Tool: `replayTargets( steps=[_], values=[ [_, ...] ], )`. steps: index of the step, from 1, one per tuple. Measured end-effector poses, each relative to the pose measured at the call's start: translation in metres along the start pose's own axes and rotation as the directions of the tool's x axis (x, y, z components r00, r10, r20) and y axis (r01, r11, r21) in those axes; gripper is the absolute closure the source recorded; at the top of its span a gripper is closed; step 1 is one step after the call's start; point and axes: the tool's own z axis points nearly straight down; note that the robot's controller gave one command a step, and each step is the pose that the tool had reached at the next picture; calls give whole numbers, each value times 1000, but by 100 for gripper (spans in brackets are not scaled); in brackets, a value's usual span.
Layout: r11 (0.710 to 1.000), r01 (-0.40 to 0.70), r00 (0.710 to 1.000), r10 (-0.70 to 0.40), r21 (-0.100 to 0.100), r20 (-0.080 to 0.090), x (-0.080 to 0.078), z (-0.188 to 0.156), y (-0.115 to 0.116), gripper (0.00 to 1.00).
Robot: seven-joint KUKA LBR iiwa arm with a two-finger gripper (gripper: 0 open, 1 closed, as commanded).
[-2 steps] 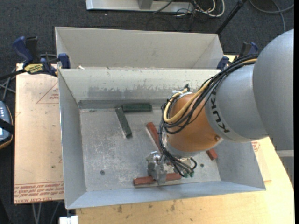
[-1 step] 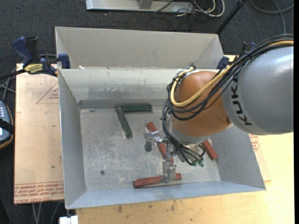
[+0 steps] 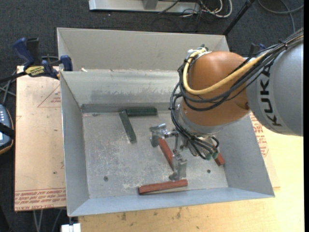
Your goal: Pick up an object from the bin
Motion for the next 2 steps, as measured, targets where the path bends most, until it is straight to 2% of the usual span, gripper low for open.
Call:
replayTargets(
  steps=[1, 2],
  values=[
    [997, 81, 997, -81, 3, 11, -1, 36, -12, 0],
    [964, 265, 964, -265, 1, 3, 12, 88, -54, 0]
  ],
)
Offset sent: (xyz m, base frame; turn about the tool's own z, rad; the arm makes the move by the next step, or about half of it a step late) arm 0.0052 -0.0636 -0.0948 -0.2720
